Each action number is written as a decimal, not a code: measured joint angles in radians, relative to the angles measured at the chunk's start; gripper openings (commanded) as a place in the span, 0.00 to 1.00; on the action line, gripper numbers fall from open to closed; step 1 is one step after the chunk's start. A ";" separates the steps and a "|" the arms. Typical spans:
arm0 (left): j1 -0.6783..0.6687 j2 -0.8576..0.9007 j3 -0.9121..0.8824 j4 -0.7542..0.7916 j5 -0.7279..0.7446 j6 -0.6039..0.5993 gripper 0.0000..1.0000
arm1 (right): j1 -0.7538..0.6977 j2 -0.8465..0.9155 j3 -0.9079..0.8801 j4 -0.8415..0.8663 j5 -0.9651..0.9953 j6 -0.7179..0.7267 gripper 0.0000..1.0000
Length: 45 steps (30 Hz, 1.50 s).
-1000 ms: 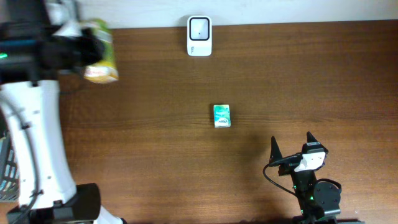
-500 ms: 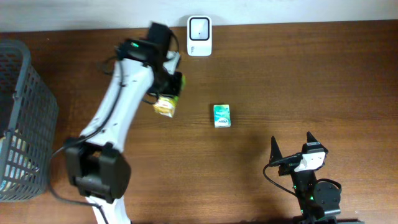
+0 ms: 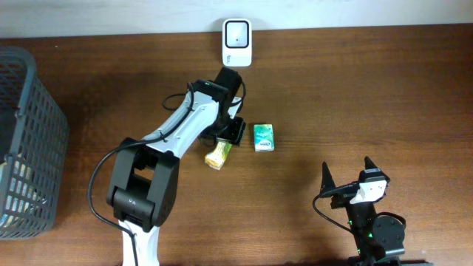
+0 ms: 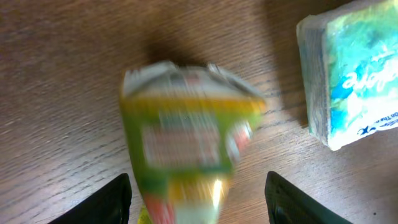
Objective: Scan the item barcode
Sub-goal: 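Place the yellow tea carton left of the green pack and release, then reach the left gripper into the basket and grasp the clear snack bag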
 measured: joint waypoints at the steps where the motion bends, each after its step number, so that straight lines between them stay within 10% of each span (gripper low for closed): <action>1: 0.009 0.001 0.027 -0.038 0.000 0.000 0.66 | 0.000 0.000 0.000 0.000 0.000 0.000 0.99; 11: 0.283 0.012 0.886 -0.470 -0.037 -0.001 0.66 | 0.000 -0.001 0.000 0.000 0.000 0.000 0.99; 19: 0.803 -0.017 1.434 -0.661 -0.075 -0.109 0.66 | 0.000 -0.001 0.000 0.000 0.000 0.000 0.99; 45: 1.326 -0.006 0.309 -0.380 -0.184 -0.195 0.59 | 0.000 -0.001 0.000 0.000 0.000 0.000 0.99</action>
